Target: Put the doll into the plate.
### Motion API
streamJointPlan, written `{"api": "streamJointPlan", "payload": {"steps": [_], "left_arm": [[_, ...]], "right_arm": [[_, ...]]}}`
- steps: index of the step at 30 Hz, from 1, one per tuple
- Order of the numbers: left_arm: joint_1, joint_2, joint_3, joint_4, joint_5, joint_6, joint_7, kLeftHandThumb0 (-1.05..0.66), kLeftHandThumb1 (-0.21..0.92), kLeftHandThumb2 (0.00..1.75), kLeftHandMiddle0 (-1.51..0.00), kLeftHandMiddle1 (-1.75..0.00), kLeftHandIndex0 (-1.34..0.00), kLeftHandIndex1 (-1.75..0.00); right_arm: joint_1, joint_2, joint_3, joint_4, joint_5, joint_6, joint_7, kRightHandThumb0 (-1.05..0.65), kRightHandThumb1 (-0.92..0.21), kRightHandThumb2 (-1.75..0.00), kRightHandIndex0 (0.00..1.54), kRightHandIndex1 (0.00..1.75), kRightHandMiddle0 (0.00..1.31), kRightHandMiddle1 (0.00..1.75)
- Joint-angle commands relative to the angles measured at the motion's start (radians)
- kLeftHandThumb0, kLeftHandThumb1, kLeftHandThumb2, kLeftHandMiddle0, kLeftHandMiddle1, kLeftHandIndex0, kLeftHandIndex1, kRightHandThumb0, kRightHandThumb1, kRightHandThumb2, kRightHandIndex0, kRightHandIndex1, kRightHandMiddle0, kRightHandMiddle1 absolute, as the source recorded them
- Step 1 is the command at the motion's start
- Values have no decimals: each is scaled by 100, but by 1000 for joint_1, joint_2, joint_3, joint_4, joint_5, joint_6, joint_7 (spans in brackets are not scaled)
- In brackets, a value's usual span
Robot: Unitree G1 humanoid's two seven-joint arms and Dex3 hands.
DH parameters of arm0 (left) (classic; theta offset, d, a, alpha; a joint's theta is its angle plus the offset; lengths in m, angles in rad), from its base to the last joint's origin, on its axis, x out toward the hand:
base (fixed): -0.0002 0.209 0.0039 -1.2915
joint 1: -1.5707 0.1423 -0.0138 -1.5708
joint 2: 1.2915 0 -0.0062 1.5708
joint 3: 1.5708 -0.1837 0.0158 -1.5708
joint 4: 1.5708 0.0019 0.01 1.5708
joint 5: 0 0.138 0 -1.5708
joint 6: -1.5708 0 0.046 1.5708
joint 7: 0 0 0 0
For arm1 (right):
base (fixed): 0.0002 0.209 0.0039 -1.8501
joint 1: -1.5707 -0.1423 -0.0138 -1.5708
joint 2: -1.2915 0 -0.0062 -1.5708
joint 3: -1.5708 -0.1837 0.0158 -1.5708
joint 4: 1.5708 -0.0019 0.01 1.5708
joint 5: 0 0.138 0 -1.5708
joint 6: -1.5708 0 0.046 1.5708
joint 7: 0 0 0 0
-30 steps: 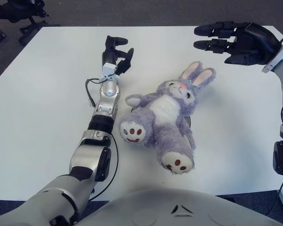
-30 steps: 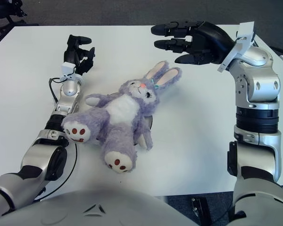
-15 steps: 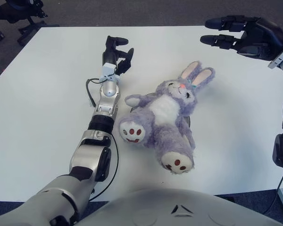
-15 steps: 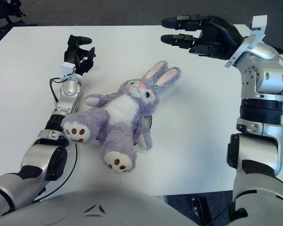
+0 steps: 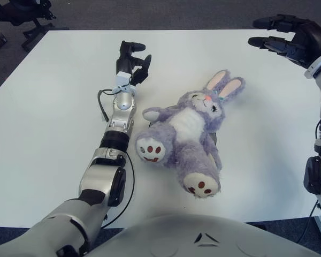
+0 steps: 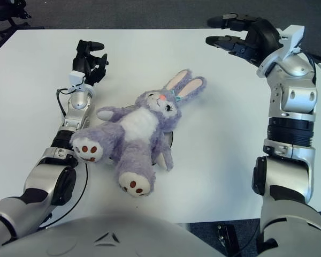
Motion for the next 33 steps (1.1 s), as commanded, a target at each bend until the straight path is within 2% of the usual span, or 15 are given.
{"api": "streamJointPlan", "payload": {"steps": [1, 3, 8, 10, 11, 14, 17, 23, 25, 27, 33], "left_arm": [[18, 14, 14, 21, -28, -16, -39, 0, 92, 40, -30, -158, -28, -154], [20, 15, 14, 21, -32, -15, -43, 0, 92, 41, -28, -159, -27, -156], [20, 15, 15, 21, -34, -15, -47, 0, 92, 42, -27, -160, -26, -157], [38, 25, 22, 33, -45, -36, -66, 0, 91, 44, -26, -161, -26, -158], [45, 29, 26, 41, -52, -46, -76, 0, 87, 51, -26, -163, -26, -160], [51, 36, 36, 54, -67, -61, -93, 0, 83, 60, -25, -166, -25, -163], [55, 40, 49, 66, -86, -68, -107, 0, 82, 62, -25, -167, -25, -164], [52, 40, 55, 76, -88, -76, -115, 0, 81, 64, -24, -167, -25, -165], [74, 47, 81, 100, -111, -44, -113, 0, 79, 68, -24, -169, -25, -166], [86, 50, 94, 113, -124, -31, -113, 0, 78, 71, -24, -170, -25, -167], [97, 47, 103, 133, -133, -44, -120, 0, 76, 74, -24, -171, -25, -168]], "right_arm": [[45, 72, 51, 221, -215, -254, -339, -38, -83, -26, 78, 151, 66, 130], [33, 78, 53, 273, -222, -290, -366, -39, -71, -53, 76, 165, 61, 141], [13, 80, 59, 343, -239, -356, -402, -39, -63, -69, 75, 173, 58, 148], [21, 151, -31, 416, -67, -475, -291, -39, -62, -74, 76, 174, 55, 152], [26, 177, -62, 438, -6, -520, -251, -39, -62, -79, 76, 174, 51, 158], [27, 199, -89, 473, 48, -585, -209, -39, -61, -88, 79, 174, 43, 168], [35, 209, -98, 491, 68, -632, -184, -39, -61, -91, 82, 175, 41, 173], [26, 210, -107, 524, 72, -667, -167, -39, -60, -93, 83, 175, 39, 174], [91, 254, -108, 538, 72, -750, -168, -39, -63, -90, 80, 173, 38, 175], [124, 278, -107, 550, 72, -799, -169, -38, -66, -86, 78, 173, 36, 175], [144, 308, -106, 565, 75, -838, -173, -38, -71, -80, 93, 174, 33, 175]]}}
